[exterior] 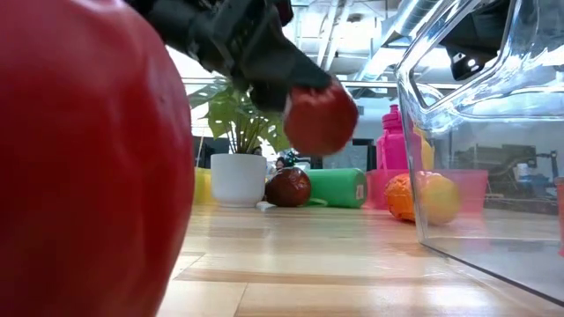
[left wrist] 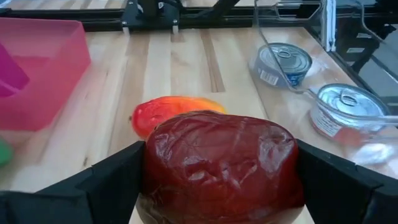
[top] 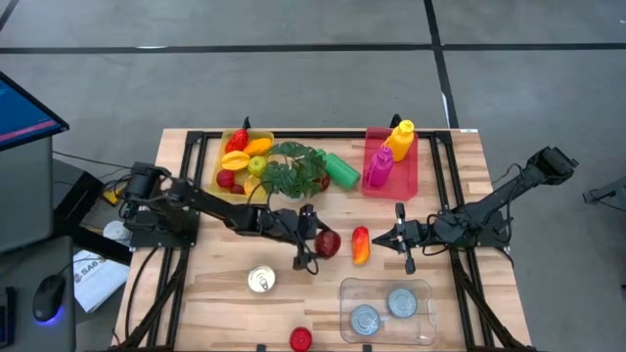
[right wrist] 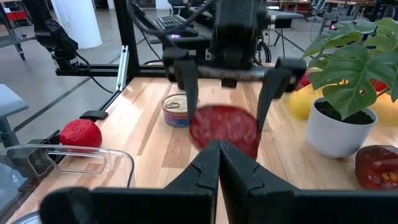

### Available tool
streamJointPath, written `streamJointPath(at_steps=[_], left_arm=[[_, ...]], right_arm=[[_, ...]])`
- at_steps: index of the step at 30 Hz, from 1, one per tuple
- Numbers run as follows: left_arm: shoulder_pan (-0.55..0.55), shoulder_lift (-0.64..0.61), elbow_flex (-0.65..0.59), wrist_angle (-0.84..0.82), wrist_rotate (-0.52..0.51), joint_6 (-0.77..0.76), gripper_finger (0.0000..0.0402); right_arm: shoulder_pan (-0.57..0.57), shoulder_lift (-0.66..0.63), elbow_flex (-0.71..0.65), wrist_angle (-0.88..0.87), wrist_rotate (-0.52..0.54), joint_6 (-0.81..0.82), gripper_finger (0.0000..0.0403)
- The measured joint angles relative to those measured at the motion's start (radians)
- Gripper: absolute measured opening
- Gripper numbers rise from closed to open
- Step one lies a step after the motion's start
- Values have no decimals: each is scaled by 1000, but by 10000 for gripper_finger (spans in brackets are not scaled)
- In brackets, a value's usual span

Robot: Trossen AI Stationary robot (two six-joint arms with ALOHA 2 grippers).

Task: Pick & Place Food Item
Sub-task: Put the dark red apple into the yellow bin

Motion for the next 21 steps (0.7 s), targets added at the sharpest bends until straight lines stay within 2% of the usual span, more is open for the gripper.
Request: streamJointPath(at_steps=[6, 21], left_arm=[[0, -119, 1, -118, -1, -75, 357], [0, -362, 1, -705, -17, -386, 357]], right_arm=[[0, 0, 0, -6, 0, 0, 5], [0, 0, 0, -10, 0, 0, 5]])
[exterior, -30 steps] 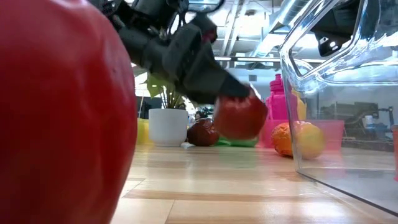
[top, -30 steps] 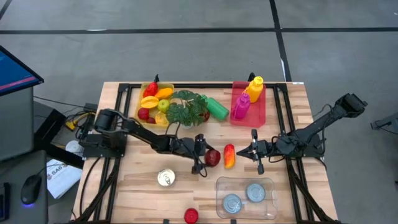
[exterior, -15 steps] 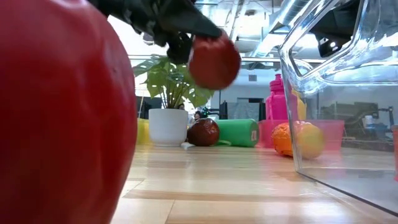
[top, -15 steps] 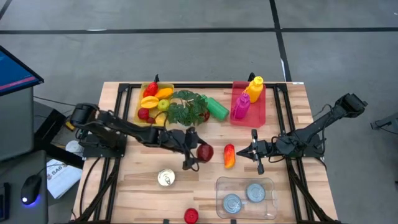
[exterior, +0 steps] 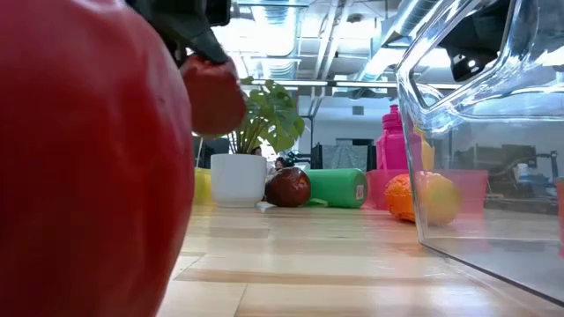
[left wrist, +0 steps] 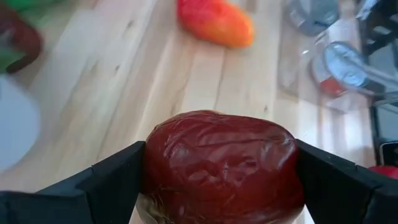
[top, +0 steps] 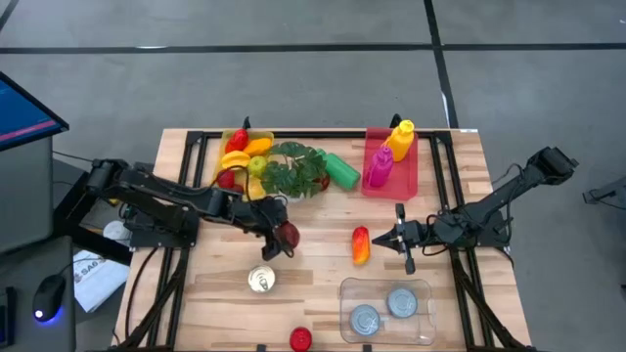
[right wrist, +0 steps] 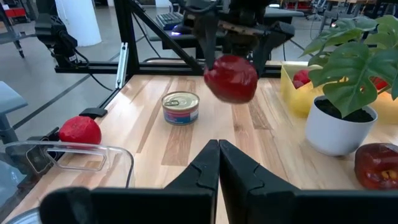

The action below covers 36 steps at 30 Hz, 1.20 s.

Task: Pick & Place Food Item
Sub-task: Put the dark red apple into the yellow bin

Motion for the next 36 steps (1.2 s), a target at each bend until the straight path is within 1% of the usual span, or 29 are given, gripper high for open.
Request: streamJointPath(at_steps=[4, 9, 14, 18, 21, 24, 28, 32, 36], left_arm=[[0, -52, 0, -123, -48, -38, 358], [0, -127, 0, -286, -164, -100, 354], [0, -193, 0, -439, -368, -164, 356], [5, -219, 0, -516, -552, -233, 353], [21, -221, 0, -554, -647, -279, 354], [47, -223, -4, -552, -715, -294, 353], [102, -223, -47, -545, -786, -304, 350], [188, -223, -124, -538, -802, -362, 352], [273, -223, -215, -437, -831, -368, 349]], right_arm=[[0, 0, 0, 0, 0, 0, 5], [0, 0, 0, 1, 0, 0, 5], [0, 0, 0, 0, 0, 0, 5], [0, 0, 0, 0, 0, 0, 5], [0, 0, 0, 0, 0, 0, 5], [0, 0, 0, 0, 0, 0, 5], [0, 0, 0, 0, 0, 0, 5], [0, 0, 0, 0, 0, 0, 5], [0, 0, 0, 0, 0, 0, 5]])
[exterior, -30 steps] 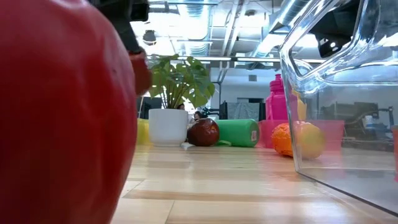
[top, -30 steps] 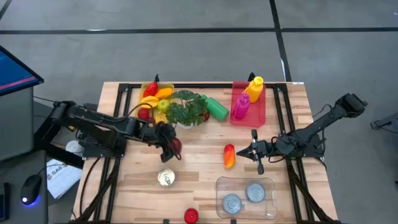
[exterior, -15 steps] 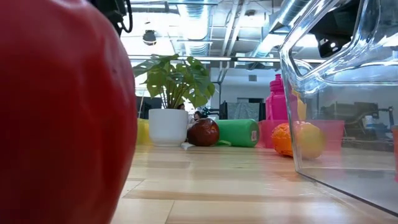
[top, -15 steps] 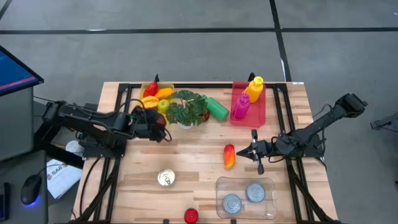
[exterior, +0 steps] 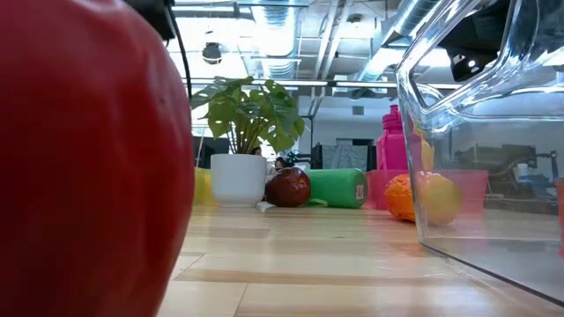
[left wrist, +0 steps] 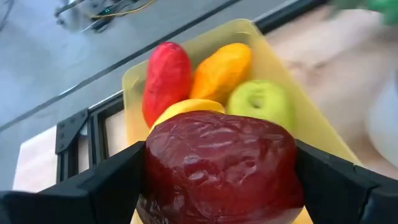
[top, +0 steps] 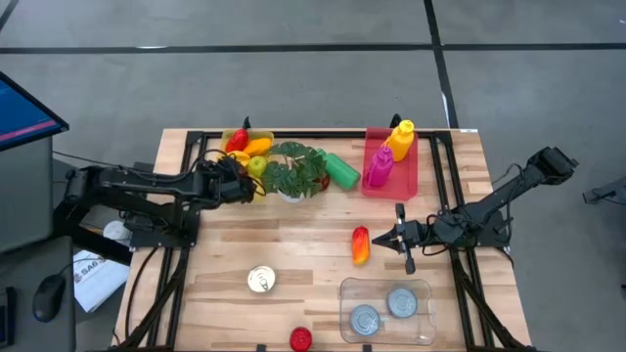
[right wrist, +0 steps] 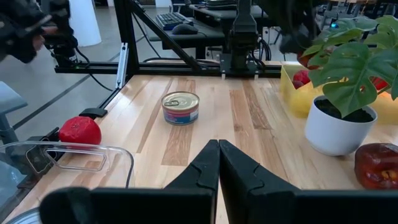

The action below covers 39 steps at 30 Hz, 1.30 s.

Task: Pick & Place Food Item
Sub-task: Put the dark red apple into the yellow bin

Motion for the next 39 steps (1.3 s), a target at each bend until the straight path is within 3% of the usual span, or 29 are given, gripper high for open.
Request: streamJointPath(at_steps=[13, 25, 39], left_arm=[[169, 0, -162, 462, -7, 214, 351], [211, 0, -170, 471, 9, 216, 395], [211, 0, -169, 471, 3, 209, 399]], right_arm=[[0, 0, 0, 0, 0, 0, 5], [0, 0, 0, 0, 0, 0, 5], [0, 0, 0, 0, 0, 0, 5]])
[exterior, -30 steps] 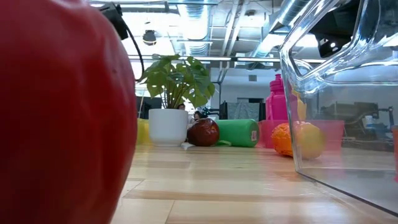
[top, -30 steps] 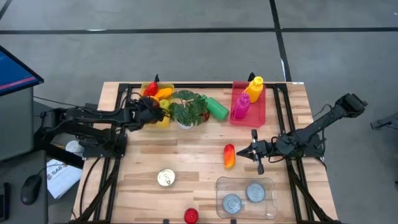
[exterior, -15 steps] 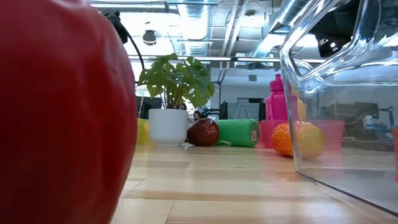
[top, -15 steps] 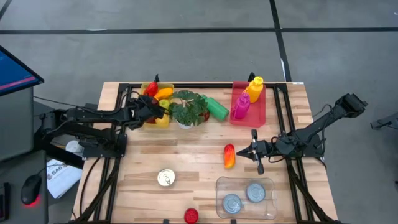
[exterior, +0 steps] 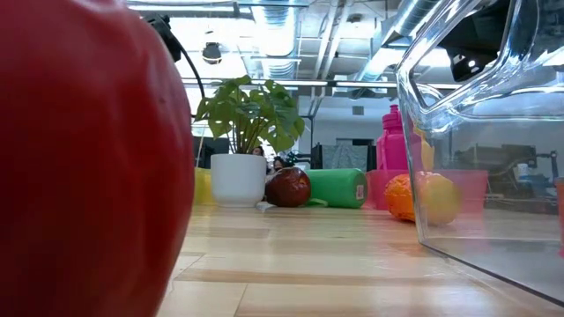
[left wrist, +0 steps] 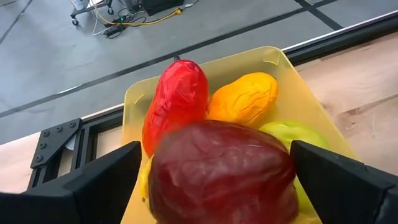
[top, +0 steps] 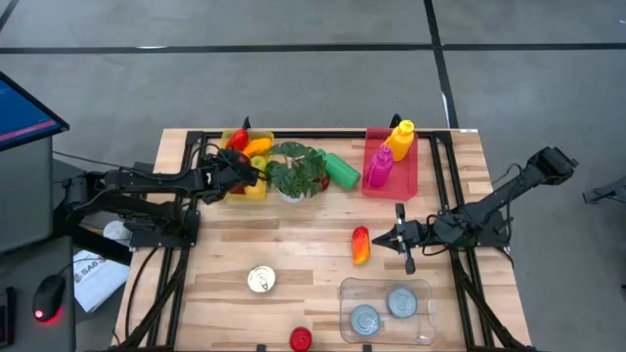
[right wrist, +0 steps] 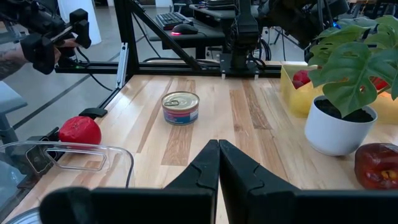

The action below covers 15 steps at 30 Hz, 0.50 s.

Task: Pick & Place Food Item
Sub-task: Put the dark red apple into the yellow bin, then put the green water bottle into the pink bin

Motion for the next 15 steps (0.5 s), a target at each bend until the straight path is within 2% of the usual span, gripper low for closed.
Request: streamJointPath(at_steps=[6, 15], left_arm=[[0, -50, 0, 3, 6, 4, 399], [-49, -231, 0, 9, 114, 16, 390]], right_arm=[[0, 0, 0, 0, 0, 0, 5], [-2, 0, 0, -1, 0, -1, 5]])
